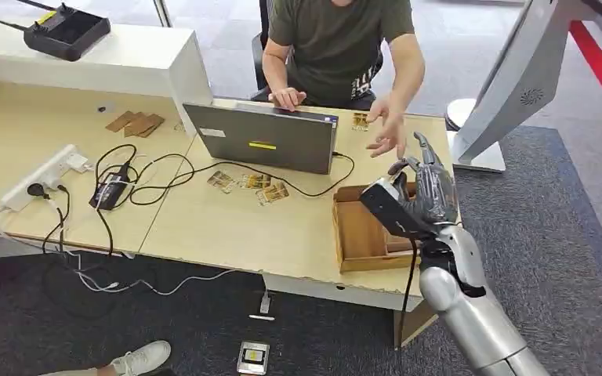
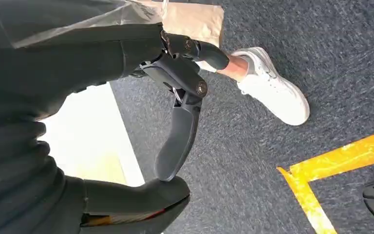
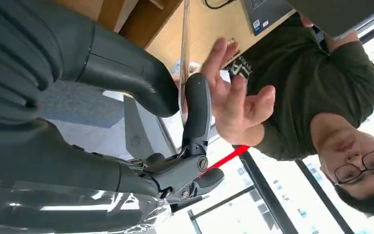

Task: Pass the card to the sensor for recognition and then transmit it.

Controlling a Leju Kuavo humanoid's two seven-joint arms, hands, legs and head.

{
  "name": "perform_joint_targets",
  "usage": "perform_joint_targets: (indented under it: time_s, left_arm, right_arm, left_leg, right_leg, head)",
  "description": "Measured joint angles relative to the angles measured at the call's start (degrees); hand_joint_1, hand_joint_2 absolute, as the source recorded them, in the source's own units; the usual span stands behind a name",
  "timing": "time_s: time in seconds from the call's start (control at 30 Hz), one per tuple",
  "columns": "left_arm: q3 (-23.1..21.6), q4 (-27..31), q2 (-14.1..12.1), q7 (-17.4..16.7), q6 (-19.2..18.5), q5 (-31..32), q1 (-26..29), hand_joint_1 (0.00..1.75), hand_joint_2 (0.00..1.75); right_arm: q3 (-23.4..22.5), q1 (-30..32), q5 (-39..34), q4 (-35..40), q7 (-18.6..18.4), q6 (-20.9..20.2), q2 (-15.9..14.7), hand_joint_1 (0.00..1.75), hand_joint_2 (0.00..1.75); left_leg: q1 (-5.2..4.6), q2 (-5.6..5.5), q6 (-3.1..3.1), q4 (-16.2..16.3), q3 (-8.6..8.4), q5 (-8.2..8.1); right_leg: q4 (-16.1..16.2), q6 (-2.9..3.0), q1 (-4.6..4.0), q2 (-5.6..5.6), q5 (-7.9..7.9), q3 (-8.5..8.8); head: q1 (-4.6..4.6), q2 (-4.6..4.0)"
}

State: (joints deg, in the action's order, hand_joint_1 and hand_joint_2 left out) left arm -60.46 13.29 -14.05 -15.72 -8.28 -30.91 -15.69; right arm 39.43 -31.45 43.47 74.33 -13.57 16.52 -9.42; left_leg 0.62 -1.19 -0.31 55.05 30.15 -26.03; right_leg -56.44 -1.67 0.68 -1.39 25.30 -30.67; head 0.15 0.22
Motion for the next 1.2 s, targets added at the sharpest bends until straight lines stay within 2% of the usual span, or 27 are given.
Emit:
perform_joint_targets:
  time_s: [0.3, 0.33, 0.37, 0.4, 0.63, 0.83, 1.03, 1.2]
  left_arm:
    - [0.0, 0.0, 0.0, 0.2, -0.1, -0.5, 0.0, 0.0, 1.75]
    - [0.0, 0.0, 0.0, 0.2, -0.1, -0.5, 0.0, 0.0, 1.75]
    - [0.0, 0.0, 0.0, 0.1, -0.2, -0.6, 0.0, 0.0, 1.75]
    - [0.0, 0.0, 0.0, 0.1, -0.2, -0.7, 0.0, 0.0, 1.75]
    - [0.0, 0.0, 0.0, 0.0, -0.2, -0.8, 0.0, 0.0, 1.75]
    - [0.0, 0.0, 0.0, 0.0, -0.2, -1.5, 0.4, 0.0, 1.75]
    - [0.0, -0.3, -0.2, 0.8, 0.5, -2.3, 1.2, 0.0, 1.75]
    - [0.0, -0.3, -0.7, 2.0, 1.7, -3.6, 2.9, 0.0, 1.75]
  right_arm:
    - [0.6, -0.7, -0.2, -1.9, 0.5, 0.5, 0.8, 1.75, 1.75]
    - [0.7, -0.9, -0.2, -2.2, 0.5, 0.5, 0.8, 1.62, 1.75]
    - [0.8, -1.0, -0.1, -2.4, 0.5, 0.5, 0.9, 0.59, 1.75]
    - [0.8, -1.1, -0.1, -2.6, 0.5, 0.5, 0.9, 0.0, 1.75]
    - [0.8, -1.5, -0.7, -4.0, 0.0, 1.7, 0.8, 0.0, 1.75]
    - [-0.4, -1.5, -4.0, -4.7, -0.5, 5.2, -0.4, 0.0, 1.75]
    - [-4.3, 0.1, -16.1, -5.2, 3.5, 8.7, -2.7, 0.0, 1.75]
    - [-10.8, 5.2, -29.1, -5.2, 8.4, 16.8, -6.9, 0.0, 1.75]
  left_leg:
    - [0.0, 0.0, 0.0, 0.0, 0.01, 0.0]
    - [0.0, 0.0, 0.0, 0.0, 0.01, 0.0]
    - [0.0, -0.01, 0.0, 0.0, 0.01, 0.0]
    - [0.0, -0.01, 0.0, 0.0, 0.01, 0.0]
    - [0.0, -0.01, 0.0, 0.0, 0.0, 0.0]
    - [0.0, 0.0, 0.0, 0.0, 0.0, 0.0]
    - [0.0, -0.01, 0.0, 0.0, -0.01, 0.0]
    - [-0.01, -0.05, 0.06, 0.0, -0.01, -0.05]
  right_leg:
    - [0.0, 0.0, 0.0, 0.0, 0.0, 0.0]
    - [0.0, 0.0, 0.0, 0.0, 0.0, 0.0]
    - [0.0, 0.0, 0.0, 0.0, 0.0, 0.0]
    - [0.0, 0.0, 0.0, 0.0, 0.0, 0.0]
    - [0.0, 0.0, 0.0, 0.0, 0.0, 0.0]
    - [0.0, 0.0, 0.0, 0.0, 0.0, -0.01]
    - [0.1, 0.0, 0.01, 0.0, 0.0, -0.04]
    - [0.1, -0.03, 0.0, 0.03, 0.02, 0.0]
  head:
    - [0.0, 0.0]
    - [0.0, 0.0]
    - [0.0, 0.0]
    - [0.02, 0.0]
    - [0.0, 0.0]
    - [0.0, 0.0]
    - [0.0, 0.0]
    - [-0.02, 0.0]
